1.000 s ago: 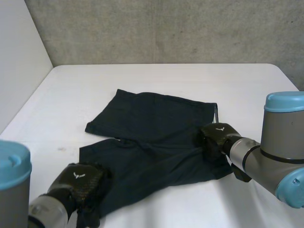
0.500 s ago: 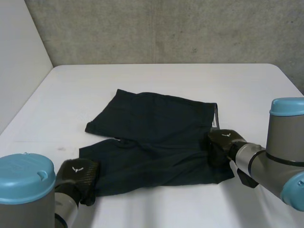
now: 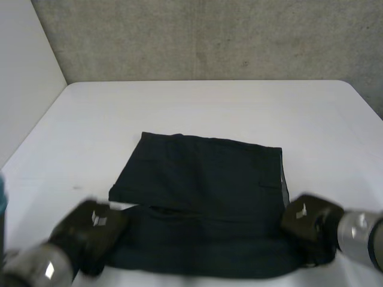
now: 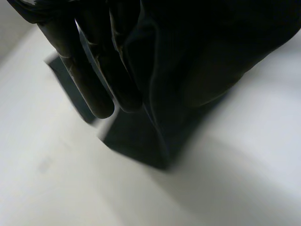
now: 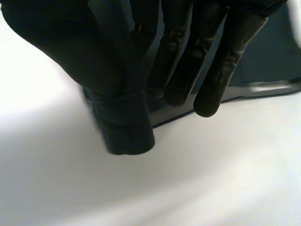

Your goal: Fold the shorts.

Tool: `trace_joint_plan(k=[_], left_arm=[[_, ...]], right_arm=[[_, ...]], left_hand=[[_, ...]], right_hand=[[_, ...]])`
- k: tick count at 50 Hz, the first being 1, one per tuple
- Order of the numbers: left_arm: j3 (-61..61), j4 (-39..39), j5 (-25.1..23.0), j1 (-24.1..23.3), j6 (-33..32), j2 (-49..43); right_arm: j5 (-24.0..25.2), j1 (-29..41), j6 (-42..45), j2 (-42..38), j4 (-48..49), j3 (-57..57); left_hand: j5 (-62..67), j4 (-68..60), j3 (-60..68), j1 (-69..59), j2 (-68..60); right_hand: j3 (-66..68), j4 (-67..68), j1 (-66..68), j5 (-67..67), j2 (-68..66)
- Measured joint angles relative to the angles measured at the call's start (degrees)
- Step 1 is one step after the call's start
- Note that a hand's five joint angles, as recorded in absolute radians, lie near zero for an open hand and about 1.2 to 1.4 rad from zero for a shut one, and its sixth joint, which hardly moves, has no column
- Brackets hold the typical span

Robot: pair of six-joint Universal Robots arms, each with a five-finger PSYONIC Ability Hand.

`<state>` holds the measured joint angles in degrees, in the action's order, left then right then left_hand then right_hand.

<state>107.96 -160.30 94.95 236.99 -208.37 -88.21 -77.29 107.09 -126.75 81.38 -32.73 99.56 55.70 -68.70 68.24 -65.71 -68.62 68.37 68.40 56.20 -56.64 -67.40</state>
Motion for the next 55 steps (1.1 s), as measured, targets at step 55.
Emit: trace_joint_plan(k=[55], left_arm=[[-26.0, -36.0, 7.2, 0.9, -4.3, -39.7]], right_arm=[[-3.4, -1.6, -34.7, -10.9, 36.0, 0.7]], left_hand=[[-53.0, 57.1, -56.1, 54.5, 57.2]], right_hand=[[-52.7, -52.9, -43.3, 50.6, 51.9]])
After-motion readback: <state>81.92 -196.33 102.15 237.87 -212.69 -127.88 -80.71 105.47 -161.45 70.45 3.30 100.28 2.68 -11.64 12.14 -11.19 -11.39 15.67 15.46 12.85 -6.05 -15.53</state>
